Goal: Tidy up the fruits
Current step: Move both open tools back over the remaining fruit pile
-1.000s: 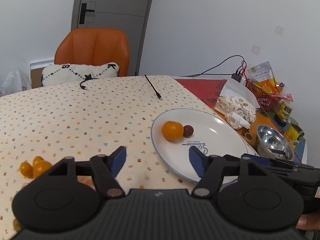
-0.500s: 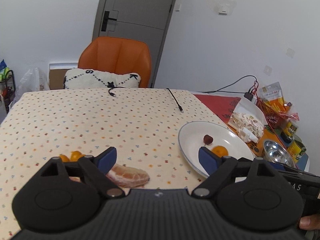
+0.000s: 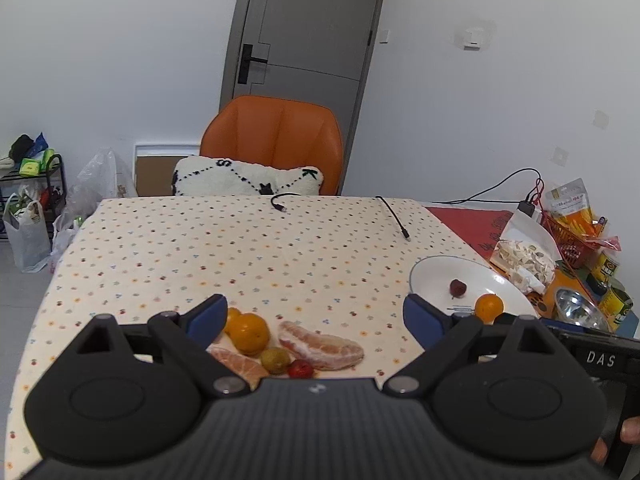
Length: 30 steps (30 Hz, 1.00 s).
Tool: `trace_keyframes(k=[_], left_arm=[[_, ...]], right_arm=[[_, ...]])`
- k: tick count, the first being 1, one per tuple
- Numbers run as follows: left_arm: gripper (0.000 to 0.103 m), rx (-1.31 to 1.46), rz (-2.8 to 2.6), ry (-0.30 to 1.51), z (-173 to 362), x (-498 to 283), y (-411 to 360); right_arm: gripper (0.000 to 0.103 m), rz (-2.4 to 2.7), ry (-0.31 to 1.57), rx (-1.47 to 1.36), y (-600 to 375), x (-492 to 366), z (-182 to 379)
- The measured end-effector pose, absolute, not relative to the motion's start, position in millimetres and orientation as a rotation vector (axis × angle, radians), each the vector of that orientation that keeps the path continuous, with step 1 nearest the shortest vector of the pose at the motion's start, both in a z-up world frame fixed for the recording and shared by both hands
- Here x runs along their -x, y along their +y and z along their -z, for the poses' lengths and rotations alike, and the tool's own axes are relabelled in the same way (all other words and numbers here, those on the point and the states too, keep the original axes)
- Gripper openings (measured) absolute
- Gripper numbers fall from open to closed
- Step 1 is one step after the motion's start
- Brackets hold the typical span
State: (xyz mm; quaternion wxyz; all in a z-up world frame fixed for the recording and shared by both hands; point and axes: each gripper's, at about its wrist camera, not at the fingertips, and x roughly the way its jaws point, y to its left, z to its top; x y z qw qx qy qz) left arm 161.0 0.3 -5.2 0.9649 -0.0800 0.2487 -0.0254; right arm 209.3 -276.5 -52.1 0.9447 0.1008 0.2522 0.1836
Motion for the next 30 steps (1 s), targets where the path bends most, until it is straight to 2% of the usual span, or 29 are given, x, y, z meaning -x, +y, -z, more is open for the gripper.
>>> trace_keyframes(k=[16, 30], left_arm=[[0.094, 0.181, -0.021, 0.501, 6.2, -139.5, 35.4], [0.094, 0.212, -0.054, 0.550, 32.4, -134.4, 61.7]], right_arm=[[0.103, -0.425, 0.540, -0.200, -246.9, -207.5, 52.0], [0.103, -0.480, 0.589, -0.115, -214.9, -208.4, 58.8]])
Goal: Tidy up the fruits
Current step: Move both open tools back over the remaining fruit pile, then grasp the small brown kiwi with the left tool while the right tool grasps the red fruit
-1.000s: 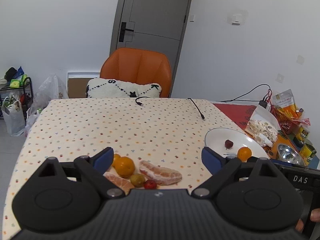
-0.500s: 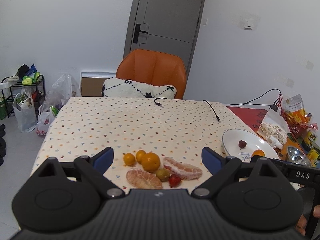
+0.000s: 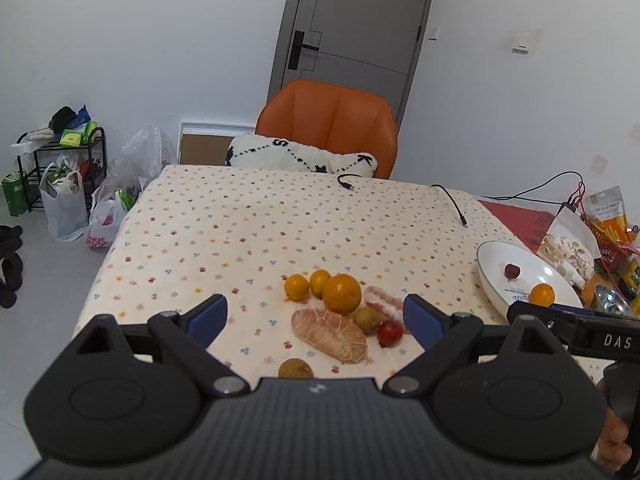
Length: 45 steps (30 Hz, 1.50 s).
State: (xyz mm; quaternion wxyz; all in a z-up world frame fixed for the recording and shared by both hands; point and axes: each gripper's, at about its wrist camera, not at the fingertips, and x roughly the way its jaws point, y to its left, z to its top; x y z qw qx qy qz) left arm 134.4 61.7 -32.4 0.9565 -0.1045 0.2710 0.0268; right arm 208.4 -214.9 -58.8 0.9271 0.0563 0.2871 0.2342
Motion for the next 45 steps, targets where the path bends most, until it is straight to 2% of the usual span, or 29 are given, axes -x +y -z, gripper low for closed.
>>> trace_keyframes(k=[20, 23, 26, 28, 32, 33, 34, 35, 40, 45], left_arm=[[0.090, 0.262, -0.060, 0.622, 74.8, -147.6, 78.0], [0.085, 0.258, -0.042, 0.635, 78.8, -151.4, 75.9], [0.076, 0.257, -0.029, 0.657, 85.9, -155.3, 73.4], [0.065, 0.263, -0.024, 0.676, 91.1, -157.8, 72.8], [0.052, 0.245, -0.028, 0.680, 96.8, -159.4, 70.9], [0.045, 0.237, -0.032, 0.679, 97.0, -159.6, 70.6], [0.033, 0.232, -0.039, 0.682, 96.9, -160.6, 71.3], [0.027, 0.238, -0.037, 0.686, 96.6, -161.9, 73.0], [0.024, 0.259, -0.034, 0.681, 93.7, -161.6, 79.9], [0.024, 0.273, -0.041, 0.680, 92.3, -159.4, 86.7]], right_arm=[[0.103, -0.552, 0.671, -0.059, -184.0, -215.3, 80.0], [0.103, -0.558, 0.690, -0.064, -180.8, -219.6, 84.4], [0.101, -0.569, 0.705, -0.064, -177.8, -222.9, 88.9], [0.097, -0.577, 0.712, -0.062, -175.1, -224.7, 91.4], [0.091, -0.588, 0.725, -0.052, -170.3, -227.5, 95.4], [0.088, -0.590, 0.726, -0.050, -169.2, -228.0, 96.4], [0.084, -0.592, 0.728, -0.049, -168.1, -228.6, 97.3], [0.082, -0.593, 0.730, -0.049, -167.2, -229.7, 98.1], [0.062, -0.587, 0.743, -0.055, -161.5, -236.5, 102.2], [0.056, -0.595, 0.756, -0.068, -156.6, -243.0, 106.1]])
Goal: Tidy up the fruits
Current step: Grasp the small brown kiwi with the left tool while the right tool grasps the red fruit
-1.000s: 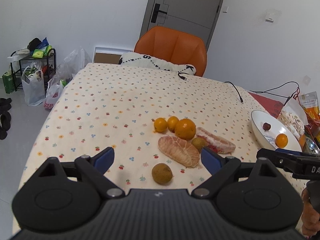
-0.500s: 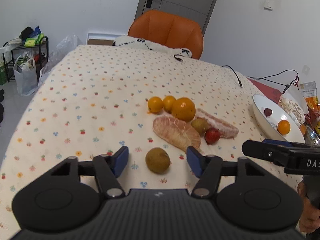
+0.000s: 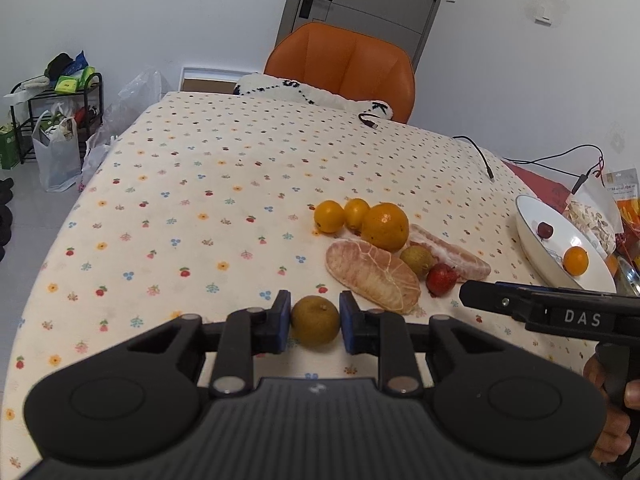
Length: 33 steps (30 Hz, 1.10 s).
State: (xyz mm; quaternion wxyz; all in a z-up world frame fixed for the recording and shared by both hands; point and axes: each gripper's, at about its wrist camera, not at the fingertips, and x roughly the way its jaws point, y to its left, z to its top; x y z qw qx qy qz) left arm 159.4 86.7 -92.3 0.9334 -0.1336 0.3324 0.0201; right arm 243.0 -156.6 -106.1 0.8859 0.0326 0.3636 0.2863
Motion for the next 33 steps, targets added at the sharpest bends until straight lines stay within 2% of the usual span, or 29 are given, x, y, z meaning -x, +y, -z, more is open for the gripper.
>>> trace_keyframes(k=[3, 15, 18, 30, 32, 33], left_arm=[[0.024, 0.280, -0.044, 0.674, 91.1, -158.4, 90.2], [0.024, 0.281, -0.049, 0.672, 90.4, -159.2, 95.2], [0.024, 0.281, -0.051, 0.671, 89.1, -158.6, 95.7], [0.024, 0.273, -0.058, 0.664, 84.4, -156.5, 97.9], [0.024, 0.273, -0.058, 0.664, 84.1, -157.2, 97.6], [0.024, 0.273, -0.057, 0.664, 83.8, -157.2, 97.3]], right_arm=[[0.053, -0.599, 0.764, -0.067, -151.3, -245.7, 108.2], [0.052, -0.600, 0.751, -0.038, -134.6, -248.9, 108.6], [0.045, -0.606, 0.756, -0.038, -133.0, -248.5, 107.9], [0.039, -0.633, 0.752, -0.022, -121.0, -247.8, 109.2], [0.032, -0.634, 0.752, -0.028, -121.7, -249.1, 109.6], [0.025, -0.637, 0.755, -0.035, -123.0, -250.1, 109.8]])
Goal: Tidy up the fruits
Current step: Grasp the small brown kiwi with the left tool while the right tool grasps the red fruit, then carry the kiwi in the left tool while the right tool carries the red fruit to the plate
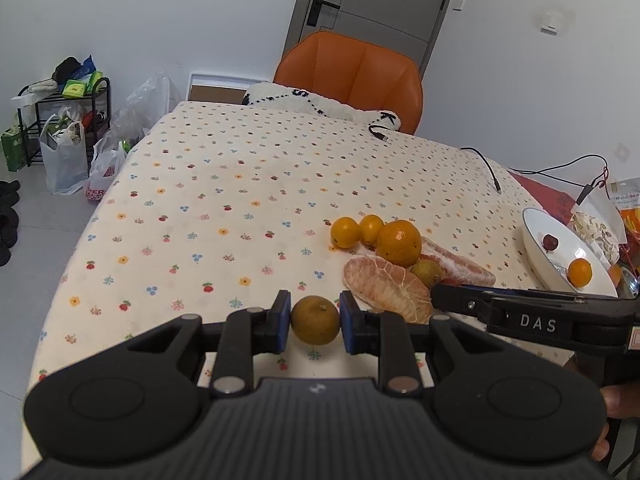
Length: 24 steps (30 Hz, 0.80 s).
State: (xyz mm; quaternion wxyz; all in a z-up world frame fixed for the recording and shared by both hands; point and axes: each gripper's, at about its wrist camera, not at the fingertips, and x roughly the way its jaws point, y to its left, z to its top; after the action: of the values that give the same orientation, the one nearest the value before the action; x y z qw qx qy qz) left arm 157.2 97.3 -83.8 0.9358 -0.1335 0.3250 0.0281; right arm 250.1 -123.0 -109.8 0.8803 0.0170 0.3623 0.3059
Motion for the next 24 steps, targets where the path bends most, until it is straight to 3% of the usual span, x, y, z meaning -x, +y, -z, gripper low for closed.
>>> trace_keyframes(k=[1, 24], left_arm=[[0.024, 0.272, -0.055, 0.663, 83.6, -157.1, 97.2], [0.024, 0.225, 0.051, 0.621, 59.2, -178.5, 45.4]], right_arm=[[0.021, -0.629, 0.761, -0.035, -123.8, -251.1, 110.0], [0.021, -0.594, 0.679, -0.062, -175.5, -235.6, 81.4]])
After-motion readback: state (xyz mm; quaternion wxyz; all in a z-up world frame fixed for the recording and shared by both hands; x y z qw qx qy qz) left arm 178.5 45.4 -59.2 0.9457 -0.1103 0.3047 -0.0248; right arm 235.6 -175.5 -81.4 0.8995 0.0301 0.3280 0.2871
